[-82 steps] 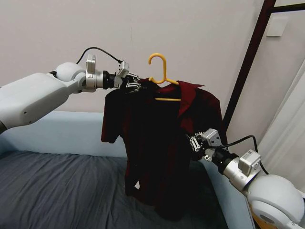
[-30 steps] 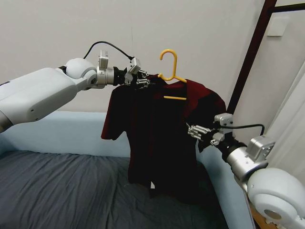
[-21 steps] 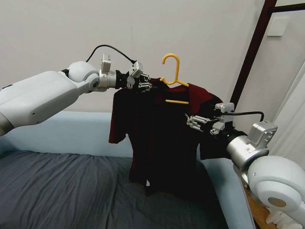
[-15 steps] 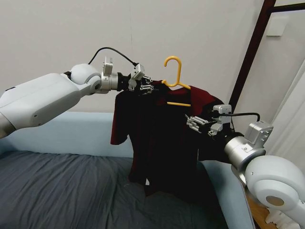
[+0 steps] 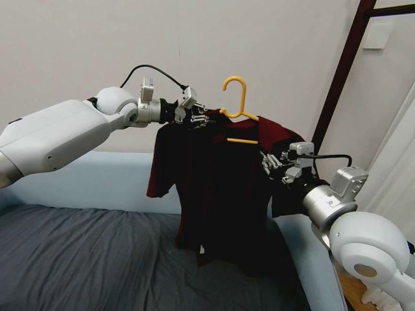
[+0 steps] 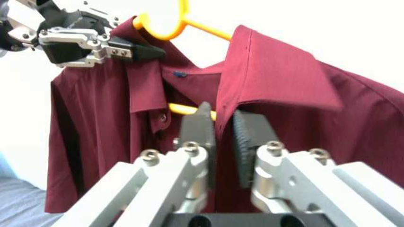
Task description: Pick up the clothes from the sofa and hang them on the clothes hanger.
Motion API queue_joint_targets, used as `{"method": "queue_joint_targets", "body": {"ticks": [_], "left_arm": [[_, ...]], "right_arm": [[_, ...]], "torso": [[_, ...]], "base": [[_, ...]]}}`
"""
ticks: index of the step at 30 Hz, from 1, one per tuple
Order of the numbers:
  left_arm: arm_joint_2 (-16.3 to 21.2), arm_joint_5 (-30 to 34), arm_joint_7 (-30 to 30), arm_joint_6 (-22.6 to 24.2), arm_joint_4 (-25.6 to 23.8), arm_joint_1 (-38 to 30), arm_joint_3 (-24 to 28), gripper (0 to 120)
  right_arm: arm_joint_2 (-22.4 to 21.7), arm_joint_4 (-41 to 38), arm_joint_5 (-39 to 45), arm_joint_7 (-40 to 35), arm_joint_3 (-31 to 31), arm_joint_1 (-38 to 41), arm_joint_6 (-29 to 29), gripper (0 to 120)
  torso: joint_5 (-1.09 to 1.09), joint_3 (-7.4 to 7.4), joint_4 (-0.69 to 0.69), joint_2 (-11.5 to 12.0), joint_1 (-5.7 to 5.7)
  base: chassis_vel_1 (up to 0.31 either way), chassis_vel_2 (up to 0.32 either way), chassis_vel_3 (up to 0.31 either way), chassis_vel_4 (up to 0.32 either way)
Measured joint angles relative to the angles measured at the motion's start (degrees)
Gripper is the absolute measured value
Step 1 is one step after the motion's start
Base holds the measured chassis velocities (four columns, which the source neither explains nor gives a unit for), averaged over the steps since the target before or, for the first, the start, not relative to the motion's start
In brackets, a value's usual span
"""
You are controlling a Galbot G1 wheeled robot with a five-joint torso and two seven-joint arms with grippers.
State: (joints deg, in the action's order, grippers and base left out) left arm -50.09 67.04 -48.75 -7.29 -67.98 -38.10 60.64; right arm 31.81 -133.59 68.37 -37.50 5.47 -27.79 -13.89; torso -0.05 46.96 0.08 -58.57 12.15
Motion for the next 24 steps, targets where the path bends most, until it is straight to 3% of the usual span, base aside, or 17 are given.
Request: {"method": "queue_joint_targets", "body": {"ticks": [3,15,24], "left_arm": [[0.12,-0.01,0.00,0.00,-0.25,0.26,0.05,11],[-0.41,-1.50,0.02,-0.09,-0.44,1.40,-0.46,11],[-1.02,-2.85,0.27,-0.17,0.31,3.50,-1.92,11]], "right_arm": [[-0.19,-0.21,-0.04,0.04,0.00,-0.44,0.15,0],[0.87,-1.05,1.36,0.04,1.01,3.23,1.07,0],[1.15,-2.85,-3.89,3.31,2.52,0.34,1.31,0]], "torso": [[0.00,0.00,0.00,0.00,0.00],[-0.01,0.00,0.00,0.00,0.00],[0.00,0.00,0.00,-0.01,0.00]], "base": [[0.000,0.000,0.000,0.000],[0.000,0.000,0.000,0.000],[0.000,0.000,0.000,0.000]]}}
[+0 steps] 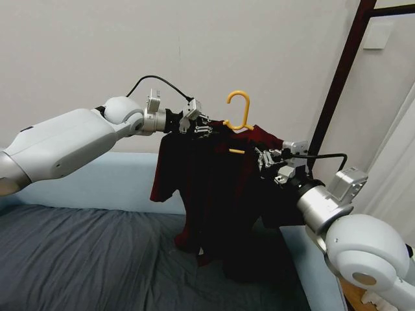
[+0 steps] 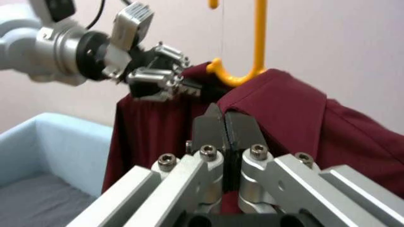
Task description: Pick up the clothes from the sofa and hang them on the clothes hanger.
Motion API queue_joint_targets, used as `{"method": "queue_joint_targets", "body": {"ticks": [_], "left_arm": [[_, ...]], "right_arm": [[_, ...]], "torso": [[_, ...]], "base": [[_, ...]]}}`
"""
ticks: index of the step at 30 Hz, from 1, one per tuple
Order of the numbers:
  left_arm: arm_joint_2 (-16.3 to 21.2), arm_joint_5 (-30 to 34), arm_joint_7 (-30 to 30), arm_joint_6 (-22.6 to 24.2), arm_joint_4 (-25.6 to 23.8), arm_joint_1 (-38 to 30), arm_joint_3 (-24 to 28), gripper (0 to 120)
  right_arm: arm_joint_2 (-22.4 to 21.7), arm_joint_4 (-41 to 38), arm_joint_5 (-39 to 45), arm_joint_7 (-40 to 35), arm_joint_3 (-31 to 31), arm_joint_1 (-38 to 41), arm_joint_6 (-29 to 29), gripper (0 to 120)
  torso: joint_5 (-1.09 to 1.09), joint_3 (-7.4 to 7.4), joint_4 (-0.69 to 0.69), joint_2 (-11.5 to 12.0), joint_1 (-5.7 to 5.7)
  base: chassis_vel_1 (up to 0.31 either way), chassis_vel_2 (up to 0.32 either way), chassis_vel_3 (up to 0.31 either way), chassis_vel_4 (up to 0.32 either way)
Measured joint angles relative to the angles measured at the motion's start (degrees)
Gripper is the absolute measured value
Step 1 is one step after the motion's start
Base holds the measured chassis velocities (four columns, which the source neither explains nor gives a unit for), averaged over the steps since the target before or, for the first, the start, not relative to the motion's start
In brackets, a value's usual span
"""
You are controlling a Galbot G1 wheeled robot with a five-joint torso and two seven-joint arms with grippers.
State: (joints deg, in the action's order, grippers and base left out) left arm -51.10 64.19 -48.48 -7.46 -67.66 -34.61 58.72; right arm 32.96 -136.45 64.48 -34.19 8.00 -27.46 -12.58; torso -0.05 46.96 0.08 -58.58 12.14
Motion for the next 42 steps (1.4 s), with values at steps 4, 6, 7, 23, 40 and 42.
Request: {"method": "queue_joint_targets", "body": {"ticks": [4,6,7,23,40,42], "left_arm": [[-0.19,0.10,0.02,0.00,0.69,0.01,-0.10,11],[-0.19,0.51,-0.04,0.01,0.85,0.01,-0.16,11],[-0.19,0.64,-0.07,0.01,0.87,0.00,-0.17,11],[0.51,2.01,-1.07,-0.90,1.65,-0.61,-0.48,11],[2.85,0.26,-3.24,-2.84,0.38,1.08,-2.16,11],[2.66,-0.53,-3.34,-2.99,-0.46,1.57,-2.59,11]], "right_arm": [[-0.34,-0.34,-1.48,0.81,0.17,-1.55,-0.14,0],[-0.37,-0.33,-2.94,1.29,0.16,-2.85,-0.32,0],[-0.36,-0.31,-3.17,1.35,0.15,-3.10,-0.38,0],[-1.77,-2.54,-8.55,3.47,-2.22,-13.52,-3.68,25],[-20.99,-1.86,9.65,21.61,-24.83,-13.38,-1.47,88],[-23.77,0.04,12.59,25.23,-25.87,-12.27,-1.65,97]], "torso": [[0.00,0.00,0.00,0.00,0.00],[0.00,0.00,0.00,0.00,0.00],[0.00,0.00,0.00,0.00,0.00],[0.01,0.00,0.02,0.00,0.00],[-0.01,-0.01,0.00,0.00,0.00],[0.02,0.00,0.00,0.01,0.00]], "base": [[0.000,0.000,0.000,0.000],[0.000,0.000,0.000,0.000],[0.000,0.000,0.000,0.000],[0.000,0.000,0.000,0.000],[0.000,0.000,0.000,0.000],[0.000,0.000,0.000,0.000]]}}
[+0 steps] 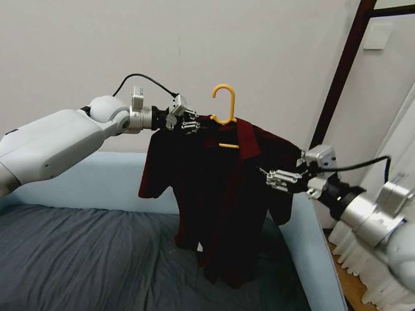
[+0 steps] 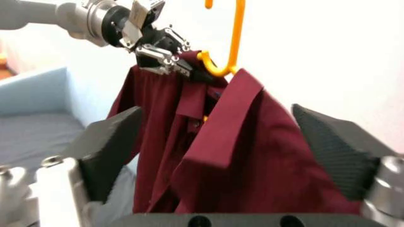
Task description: Pick up the clothes from the sofa and hang them on the clothes hanger.
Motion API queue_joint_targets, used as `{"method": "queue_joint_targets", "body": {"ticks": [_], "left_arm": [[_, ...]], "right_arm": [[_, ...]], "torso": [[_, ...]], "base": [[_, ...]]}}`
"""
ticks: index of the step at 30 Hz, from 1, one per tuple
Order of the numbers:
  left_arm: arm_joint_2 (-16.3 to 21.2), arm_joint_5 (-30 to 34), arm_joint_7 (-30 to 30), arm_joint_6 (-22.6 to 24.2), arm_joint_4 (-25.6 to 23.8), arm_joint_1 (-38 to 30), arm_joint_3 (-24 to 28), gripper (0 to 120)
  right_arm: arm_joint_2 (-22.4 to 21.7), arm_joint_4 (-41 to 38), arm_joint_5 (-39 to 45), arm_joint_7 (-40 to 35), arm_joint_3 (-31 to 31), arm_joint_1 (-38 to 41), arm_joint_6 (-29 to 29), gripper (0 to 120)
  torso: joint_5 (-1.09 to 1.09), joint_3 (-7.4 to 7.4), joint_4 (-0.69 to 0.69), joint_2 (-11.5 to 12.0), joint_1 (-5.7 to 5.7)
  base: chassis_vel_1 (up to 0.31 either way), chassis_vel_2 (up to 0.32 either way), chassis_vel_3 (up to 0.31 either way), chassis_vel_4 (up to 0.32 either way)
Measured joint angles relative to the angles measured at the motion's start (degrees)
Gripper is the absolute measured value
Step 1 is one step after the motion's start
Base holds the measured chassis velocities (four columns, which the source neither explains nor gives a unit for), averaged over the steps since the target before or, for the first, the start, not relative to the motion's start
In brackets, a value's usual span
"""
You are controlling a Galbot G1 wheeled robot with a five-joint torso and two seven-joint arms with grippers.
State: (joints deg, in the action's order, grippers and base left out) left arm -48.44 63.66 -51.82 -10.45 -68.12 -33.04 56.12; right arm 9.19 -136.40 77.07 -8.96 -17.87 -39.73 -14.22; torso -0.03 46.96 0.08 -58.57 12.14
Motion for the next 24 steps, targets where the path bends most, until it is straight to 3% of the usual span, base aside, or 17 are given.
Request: {"method": "queue_joint_targets", "body": {"ticks": [6,12,24], "left_arm": [[-1.36,-1.40,-0.13,-0.38,-1.41,1.26,-0.97,11],[-2.94,-1.72,-0.78,-0.92,-2.09,2.43,-1.60,11],[-0.21,-2.31,-0.05,-0.16,-7.41,5.35,-3.67,11]], "right_arm": [[-5.13,3.78,5.13,4.88,0.54,3.06,-2.22,100],[-9.10,5.99,4.50,5.93,2.24,3.87,-4.71,100],[-10.33,7.94,10.06,7.54,4.20,3.71,-7.26,100]], "torso": [[0.00,0.00,0.00,0.00,0.00],[0.01,0.00,0.02,0.00,0.00],[-0.01,0.00,-0.01,0.00,0.00]], "base": [[0.000,0.000,0.000,0.000],[0.000,0.000,0.000,0.000],[0.000,0.000,0.000,0.000]]}}
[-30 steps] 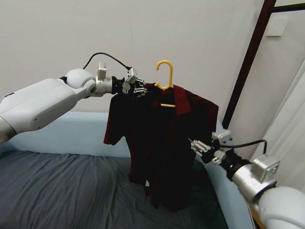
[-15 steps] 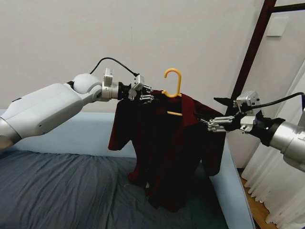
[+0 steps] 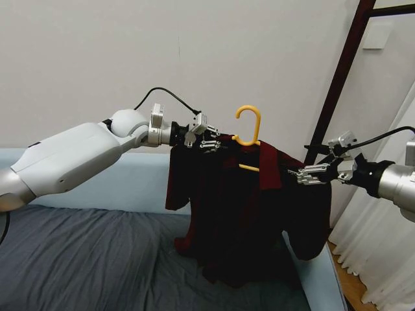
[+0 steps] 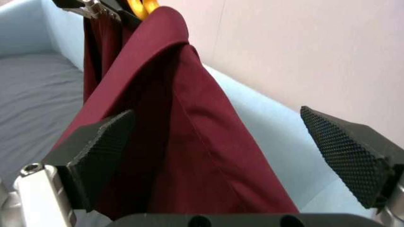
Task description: Pick up the clothes from the sofa and hang them on the clothes hanger.
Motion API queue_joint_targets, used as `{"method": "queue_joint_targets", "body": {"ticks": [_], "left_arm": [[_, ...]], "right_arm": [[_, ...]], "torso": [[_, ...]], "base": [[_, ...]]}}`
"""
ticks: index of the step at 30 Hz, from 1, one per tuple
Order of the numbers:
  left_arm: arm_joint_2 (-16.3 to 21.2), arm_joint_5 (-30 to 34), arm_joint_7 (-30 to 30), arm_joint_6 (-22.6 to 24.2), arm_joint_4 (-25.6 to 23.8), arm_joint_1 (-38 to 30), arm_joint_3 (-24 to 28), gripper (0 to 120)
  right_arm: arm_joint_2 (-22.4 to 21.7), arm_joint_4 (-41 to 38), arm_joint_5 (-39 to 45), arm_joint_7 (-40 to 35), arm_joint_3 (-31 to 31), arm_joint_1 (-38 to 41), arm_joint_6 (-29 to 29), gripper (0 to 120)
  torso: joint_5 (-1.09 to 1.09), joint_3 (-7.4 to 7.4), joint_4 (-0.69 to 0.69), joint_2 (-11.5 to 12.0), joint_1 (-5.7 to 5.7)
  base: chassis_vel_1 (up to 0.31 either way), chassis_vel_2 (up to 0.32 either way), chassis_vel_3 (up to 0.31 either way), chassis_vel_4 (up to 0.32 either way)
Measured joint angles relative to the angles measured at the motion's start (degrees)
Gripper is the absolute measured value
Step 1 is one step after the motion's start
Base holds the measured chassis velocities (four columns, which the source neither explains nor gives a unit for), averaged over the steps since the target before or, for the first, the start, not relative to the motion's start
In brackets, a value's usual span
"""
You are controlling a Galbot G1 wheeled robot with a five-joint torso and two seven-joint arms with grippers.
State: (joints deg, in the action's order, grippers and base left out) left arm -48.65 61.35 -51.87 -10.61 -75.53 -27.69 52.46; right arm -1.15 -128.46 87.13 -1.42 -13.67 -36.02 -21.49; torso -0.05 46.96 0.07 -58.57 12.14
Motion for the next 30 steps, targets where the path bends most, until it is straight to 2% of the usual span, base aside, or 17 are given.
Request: {"method": "queue_joint_targets", "body": {"ticks": [10,13,20,23,27,29,30], "left_arm": [[0.13,-0.83,1.01,0.66,-1.65,0.48,-0.40,11],[0.13,-0.80,1.17,0.83,-2.12,0.51,-0.45,11],[1.19,-0.26,1.86,1.56,-5.13,0.83,-1.13,11],[2.07,0.15,1.95,1.72,-6.05,1.27,-1.54,11],[3.45,2.28,2.06,2.15,-7.68,2.30,-2.08,11],[3.57,2.37,1.99,2.16,-7.78,2.38,-2.12,11],[3.74,2.50,1.84,2.16,-7.85,2.48,-2.16,11]], "right_arm": [[-2.14,1.92,8.71,-0.18,-7.86,-0.61,-1.68,100],[-2.25,1.60,9.62,-0.40,-8.25,-0.66,-2.04,100],[-1.61,-1.89,7.38,0.37,-4.22,-0.61,-3.23,100],[-1.41,-2.48,6.27,0.70,-2.53,-0.56,-3.47,97],[-1.03,-2.75,4.97,0.87,-1.14,-0.49,-3.50,78],[-1.07,-2.74,4.95,0.88,-1.10,-0.49,-3.50,77],[-1.22,-2.68,4.96,0.90,-1.06,-0.49,-3.50,71]], "torso": [[-0.01,0.00,0.01,0.00,0.00],[-0.01,0.00,0.01,0.00,0.00],[0.00,0.00,0.01,0.00,0.00],[0.00,0.00,0.01,0.00,0.00],[0.00,0.00,0.00,0.00,0.00],[0.00,0.00,0.00,0.00,0.00],[0.00,0.00,0.00,0.00,0.00]], "base": [[0.000,0.000,0.000,0.000],[0.000,0.000,0.000,0.000],[0.000,0.000,0.000,0.000],[0.000,0.000,0.000,0.000],[0.000,0.000,0.000,0.000],[0.000,0.000,0.000,0.000],[0.000,0.000,0.000,0.000]]}}
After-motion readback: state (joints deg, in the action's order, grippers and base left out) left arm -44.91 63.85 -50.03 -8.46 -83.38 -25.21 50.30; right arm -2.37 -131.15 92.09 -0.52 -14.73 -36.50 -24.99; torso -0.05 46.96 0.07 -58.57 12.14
